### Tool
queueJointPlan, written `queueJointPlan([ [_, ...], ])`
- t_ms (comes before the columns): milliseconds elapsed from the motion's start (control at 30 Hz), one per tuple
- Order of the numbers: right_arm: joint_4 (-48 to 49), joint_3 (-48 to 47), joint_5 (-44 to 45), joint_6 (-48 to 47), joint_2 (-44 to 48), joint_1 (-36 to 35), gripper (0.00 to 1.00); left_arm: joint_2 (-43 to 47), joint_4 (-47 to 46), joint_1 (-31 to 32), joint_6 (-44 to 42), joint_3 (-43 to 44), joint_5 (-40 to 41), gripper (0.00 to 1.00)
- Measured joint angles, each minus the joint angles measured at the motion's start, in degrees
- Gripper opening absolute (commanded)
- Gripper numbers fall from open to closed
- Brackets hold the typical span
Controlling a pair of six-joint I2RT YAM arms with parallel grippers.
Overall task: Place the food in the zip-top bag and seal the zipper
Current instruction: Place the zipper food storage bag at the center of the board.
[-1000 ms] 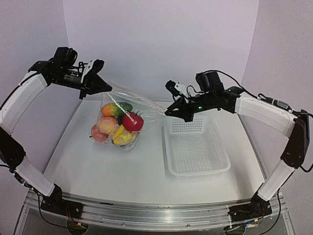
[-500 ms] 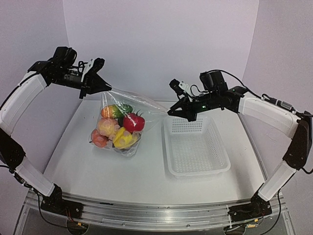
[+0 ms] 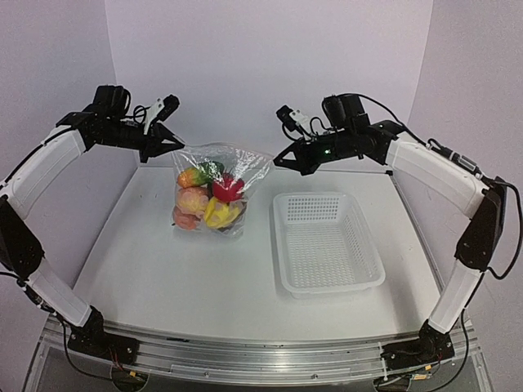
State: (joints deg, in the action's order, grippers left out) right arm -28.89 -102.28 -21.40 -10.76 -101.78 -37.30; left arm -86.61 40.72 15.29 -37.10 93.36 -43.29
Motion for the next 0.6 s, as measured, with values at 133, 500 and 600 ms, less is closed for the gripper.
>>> queueJointPlan([
  [133,-1.6,-2.41,1.79,0.65,-1.61,-1.04,0.0,1.25,-3.11,-0.15,2.81,-2.05,1.02,0.0],
  [500,-5.27,-4.05,3.33,1.34,-0.92,-5.05,0.0,3.2,1.67,-1.14,9.33,-1.11,0.75,0.0],
  [600,-9.53,-3.93,3.68,1.25,2.26,-8.55,0.0,6.59,6.38,-1.14,12.34,-1.16,-0.59,0.0],
])
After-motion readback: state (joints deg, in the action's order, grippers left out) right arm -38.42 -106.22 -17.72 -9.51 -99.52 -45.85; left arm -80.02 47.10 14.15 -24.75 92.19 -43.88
